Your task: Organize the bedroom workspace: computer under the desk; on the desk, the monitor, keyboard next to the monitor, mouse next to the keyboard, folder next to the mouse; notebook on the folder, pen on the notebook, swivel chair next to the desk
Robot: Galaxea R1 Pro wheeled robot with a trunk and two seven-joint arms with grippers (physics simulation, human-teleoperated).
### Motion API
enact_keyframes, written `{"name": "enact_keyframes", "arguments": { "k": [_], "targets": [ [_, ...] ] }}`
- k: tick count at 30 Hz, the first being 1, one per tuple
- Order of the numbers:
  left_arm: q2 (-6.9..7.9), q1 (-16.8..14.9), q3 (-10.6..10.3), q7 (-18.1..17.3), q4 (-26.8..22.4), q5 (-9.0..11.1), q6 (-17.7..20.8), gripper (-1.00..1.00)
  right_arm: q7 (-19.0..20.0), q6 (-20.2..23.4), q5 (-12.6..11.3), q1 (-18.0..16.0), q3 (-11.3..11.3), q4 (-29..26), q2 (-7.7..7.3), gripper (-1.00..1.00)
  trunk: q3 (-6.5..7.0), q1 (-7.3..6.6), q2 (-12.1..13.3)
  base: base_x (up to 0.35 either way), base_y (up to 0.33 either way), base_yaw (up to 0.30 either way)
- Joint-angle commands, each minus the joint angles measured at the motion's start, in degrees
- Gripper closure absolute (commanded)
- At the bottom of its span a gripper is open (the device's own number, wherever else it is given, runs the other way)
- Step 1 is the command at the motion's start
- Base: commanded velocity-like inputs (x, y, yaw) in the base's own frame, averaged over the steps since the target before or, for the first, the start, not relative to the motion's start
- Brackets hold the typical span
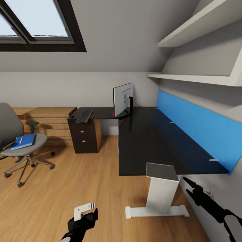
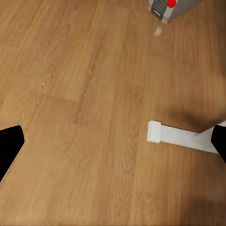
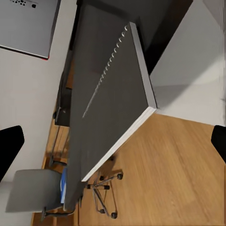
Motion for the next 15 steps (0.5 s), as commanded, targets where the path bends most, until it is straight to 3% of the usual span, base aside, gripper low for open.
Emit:
{"name": "enact_keyframes", "arguments": {
  "k": [1,15],
  "targets": [
    [0.00,-0.01,-0.05,0.43,-0.09,0.50,0.10,-1.00,0.01,0.43,-0.23,-0.04,-0.11,0.03,0.00,-1.00,-0.23,0.23,-0.44,0.000,0.000,0.000],
    [0.00,-0.01,-0.05,0.43,-0.08,0.53,0.10,-1.00,-0.03,0.41,-0.21,-0.07,0.00,0.16,0.00,-1.00,-2.74,3.30,-6.06,0.000,0.000,0.000]
  ]
}}
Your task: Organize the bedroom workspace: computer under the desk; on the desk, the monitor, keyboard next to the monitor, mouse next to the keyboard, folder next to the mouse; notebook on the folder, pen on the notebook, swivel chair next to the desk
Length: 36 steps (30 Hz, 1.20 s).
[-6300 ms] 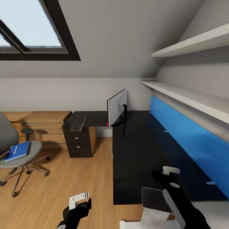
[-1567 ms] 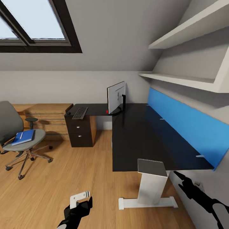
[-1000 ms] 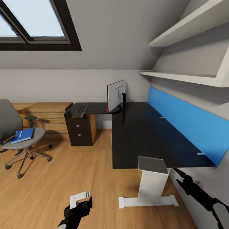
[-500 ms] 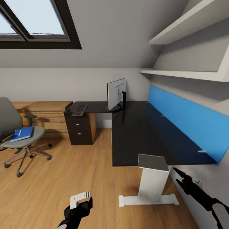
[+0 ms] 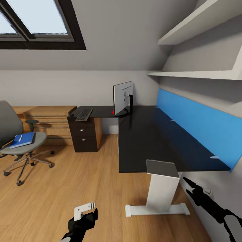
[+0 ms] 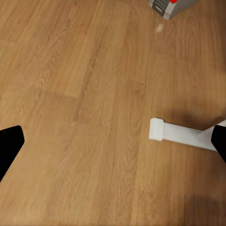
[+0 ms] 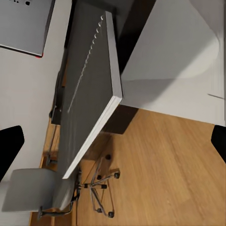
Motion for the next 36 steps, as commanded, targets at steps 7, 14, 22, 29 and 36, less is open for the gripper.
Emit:
{"name": "enact_keyframes", "arguments": {
  "k": [7,14,22,29,36],
  "targets": [
    [0.00,-0.01,-0.05,0.43,-0.09,0.51,0.11,-1.00,0.03,0.50,-0.25,-0.02,-0.09,0.01,0.01,-1.00,-1.31,1.54,-2.85,0.000,0.000,0.000],
    [0.00,-0.01,-0.05,0.43,-0.09,0.53,0.15,-1.00,0.00,0.53,-0.18,-0.05,0.03,0.01,0.01,-1.00,-2.02,2.42,-4.45,0.000,0.000,0.000],
    [0.14,-0.01,-0.43,0.27,-0.03,0.54,0.18,-1.00,-0.39,0.53,-0.16,-0.08,0.06,0.01,0.23,-1.00,-2.02,2.42,-4.45,0.012,0.002,0.000],
    [0.18,-0.01,-0.56,0.21,0.07,0.54,0.17,-1.00,-0.70,0.53,-0.16,-0.07,0.06,0.01,0.27,-1.00,-2.02,2.42,-4.45,0.143,0.039,0.000],
    [0.18,-0.01,-0.57,0.24,0.17,0.54,0.18,-1.00,-0.69,0.53,-0.16,-0.08,0.06,0.57,0.27,-1.00,-2.02,2.42,-4.45,0.144,0.062,0.000]
  ]
}}
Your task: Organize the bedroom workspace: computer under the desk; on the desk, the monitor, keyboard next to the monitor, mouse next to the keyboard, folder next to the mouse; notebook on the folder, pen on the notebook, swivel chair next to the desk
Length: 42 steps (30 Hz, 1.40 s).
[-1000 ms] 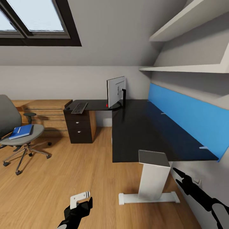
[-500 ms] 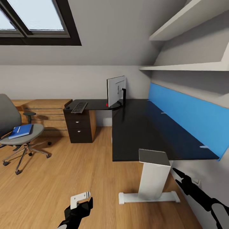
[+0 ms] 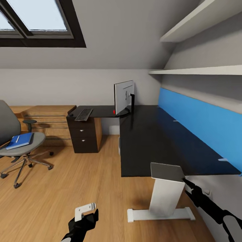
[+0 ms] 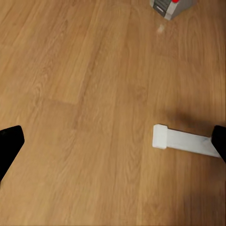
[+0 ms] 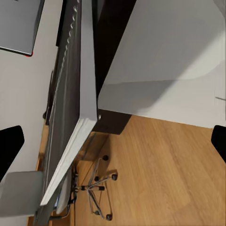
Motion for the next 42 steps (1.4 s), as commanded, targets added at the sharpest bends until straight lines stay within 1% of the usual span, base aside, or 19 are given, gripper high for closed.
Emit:
{"name": "enact_keyframes", "arguments": {
  "k": [1,7,14,23,29,42],
  "targets": [
    [0.00,-0.01,-0.05,0.44,0.01,0.51,0.10,-1.00,0.04,0.44,-0.23,-0.05,-0.13,0.18,0.01,-1.00,-0.04,0.02,-0.02,0.114,0.050,0.000],
    [0.00,-0.01,-0.05,0.45,0.16,0.51,0.09,-1.00,0.04,0.36,-0.23,-0.06,-0.13,0.48,0.01,-1.00,-0.04,0.02,-0.02,0.043,0.030,0.000],
    [0.00,-0.01,-0.07,0.45,0.17,0.51,0.06,-1.00,0.06,0.35,-0.23,-0.06,-0.13,0.51,0.01,-1.00,-0.04,0.02,-0.02,0.139,0.097,0.000],
    [0.00,-0.01,-0.06,0.45,0.17,0.51,0.11,-1.00,0.06,0.35,-0.23,-0.05,-0.13,0.50,0.01,-1.00,-0.04,0.02,-0.02,0.030,0.018,0.000],
    [-0.02,-0.01,-0.12,0.45,0.17,0.51,0.11,-1.00,0.06,0.35,-0.23,-0.06,-0.13,0.50,0.01,-1.00,1.03,-1.30,2.38,0.004,0.002,0.000],
    [-0.04,-0.01,-0.14,0.45,0.17,0.51,0.11,-1.00,0.06,0.35,-0.23,-0.06,-0.13,0.50,0.01,-1.00,1.03,-1.30,2.38,0.000,0.000,0.000]
  ]
}}
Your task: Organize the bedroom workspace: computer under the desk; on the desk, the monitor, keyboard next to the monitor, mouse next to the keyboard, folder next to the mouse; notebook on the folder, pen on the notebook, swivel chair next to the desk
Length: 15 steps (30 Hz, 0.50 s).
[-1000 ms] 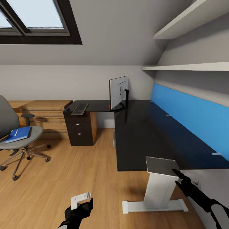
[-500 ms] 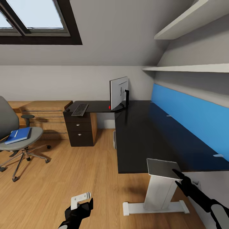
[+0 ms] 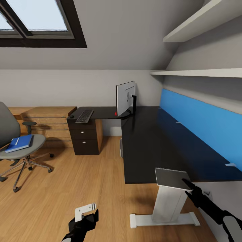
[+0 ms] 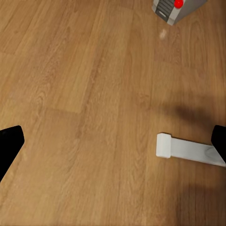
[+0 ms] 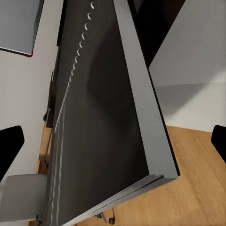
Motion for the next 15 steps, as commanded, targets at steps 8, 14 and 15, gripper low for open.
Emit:
{"name": "enact_keyframes", "arguments": {
  "k": [8,14,15],
  "targets": [
    [0.00,-0.01,-0.05,0.43,-0.04,0.51,0.10,-1.00,0.04,0.44,-0.24,-0.04,-0.13,0.01,0.01,-1.00,-0.04,0.00,-0.03,0.000,0.000,0.000],
    [-0.03,-0.01,-0.05,0.43,0.14,0.51,0.10,-1.00,0.04,0.44,-0.27,-0.03,-0.16,0.01,0.01,-1.00,-0.04,0.00,-0.03,0.000,0.000,0.000],
    [-0.04,-0.01,-0.05,0.43,0.17,0.51,0.10,-1.00,0.04,0.44,-0.28,-0.03,-0.17,0.01,0.01,1.00,-0.04,0.00,-0.03,0.000,0.000,0.000]
  ]
}}
